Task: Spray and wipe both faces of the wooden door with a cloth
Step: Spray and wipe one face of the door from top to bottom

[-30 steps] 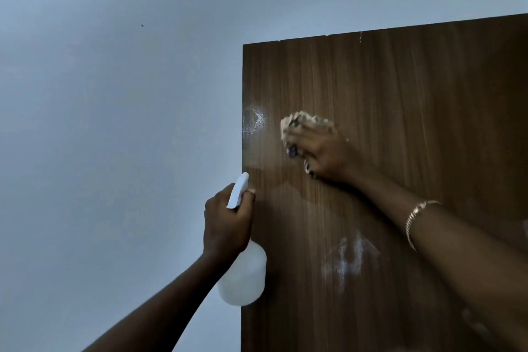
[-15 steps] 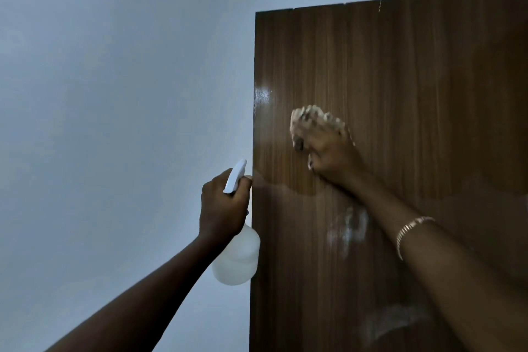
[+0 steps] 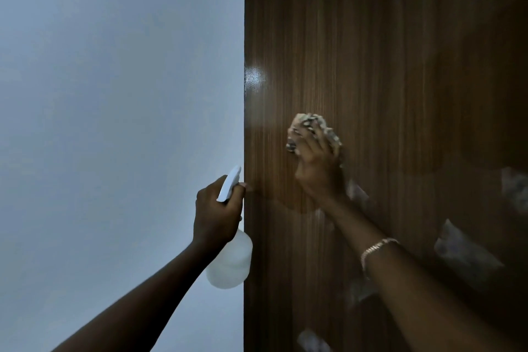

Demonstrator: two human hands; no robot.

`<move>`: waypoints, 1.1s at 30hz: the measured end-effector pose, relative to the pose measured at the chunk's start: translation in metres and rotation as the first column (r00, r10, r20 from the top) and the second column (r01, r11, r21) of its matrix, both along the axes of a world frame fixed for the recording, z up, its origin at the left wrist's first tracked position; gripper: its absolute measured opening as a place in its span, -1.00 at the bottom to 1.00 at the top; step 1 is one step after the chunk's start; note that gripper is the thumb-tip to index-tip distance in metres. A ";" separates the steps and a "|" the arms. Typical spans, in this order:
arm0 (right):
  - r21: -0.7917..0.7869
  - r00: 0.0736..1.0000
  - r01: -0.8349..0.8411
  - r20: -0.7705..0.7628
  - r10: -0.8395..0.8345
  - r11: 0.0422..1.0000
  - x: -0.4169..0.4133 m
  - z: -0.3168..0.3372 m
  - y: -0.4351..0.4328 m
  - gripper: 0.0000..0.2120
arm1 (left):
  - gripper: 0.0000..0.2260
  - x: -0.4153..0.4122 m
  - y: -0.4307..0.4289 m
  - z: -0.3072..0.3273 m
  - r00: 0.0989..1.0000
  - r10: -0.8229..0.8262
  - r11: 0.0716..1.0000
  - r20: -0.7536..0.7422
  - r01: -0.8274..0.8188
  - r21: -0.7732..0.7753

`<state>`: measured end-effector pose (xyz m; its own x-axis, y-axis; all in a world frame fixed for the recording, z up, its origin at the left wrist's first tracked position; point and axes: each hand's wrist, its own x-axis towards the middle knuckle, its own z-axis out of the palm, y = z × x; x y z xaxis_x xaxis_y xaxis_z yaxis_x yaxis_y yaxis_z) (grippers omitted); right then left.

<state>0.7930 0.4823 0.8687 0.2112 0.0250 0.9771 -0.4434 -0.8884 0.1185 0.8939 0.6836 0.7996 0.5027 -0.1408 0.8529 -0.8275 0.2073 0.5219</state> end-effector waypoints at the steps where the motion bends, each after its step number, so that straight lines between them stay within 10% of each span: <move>1: -0.003 0.999 -0.043 -0.015 0.043 0.999 0.015 0.002 0.014 -0.42 | -0.75 0.002 -0.002 0.000 1.000 0.005 1.000 0.005 -0.005 0.002; 6: -0.231 0.907 -0.074 -0.421 -0.031 0.970 0.020 -0.083 0.013 -0.32 | -0.76 -0.006 -0.014 -0.004 0.998 -0.046 0.999 0.046 0.046 -0.007; 14: 0.252 0.943 0.044 0.308 -0.124 0.967 -0.062 -0.052 -0.040 -0.48 | -0.74 -0.027 -0.036 -0.032 0.959 -0.284 0.953 -0.014 0.284 0.108; 19: -0.303 0.962 0.115 -0.204 -0.182 0.946 -0.094 -0.094 -0.083 -0.35 | -0.75 -0.048 -0.060 -0.046 0.903 -0.429 0.890 -0.031 0.428 0.156; 26: 0.243 0.886 -0.053 0.460 -0.067 0.969 -0.164 -0.024 -0.138 -0.51 | -0.83 -0.065 -0.091 -0.063 0.887 -0.444 0.863 -0.123 0.461 0.209; 33: -0.218 0.954 0.085 -0.265 -0.143 0.972 -0.125 -0.108 -0.108 -0.34 | -0.82 -0.089 -0.125 -0.048 0.831 -0.545 0.816 -0.113 0.557 0.157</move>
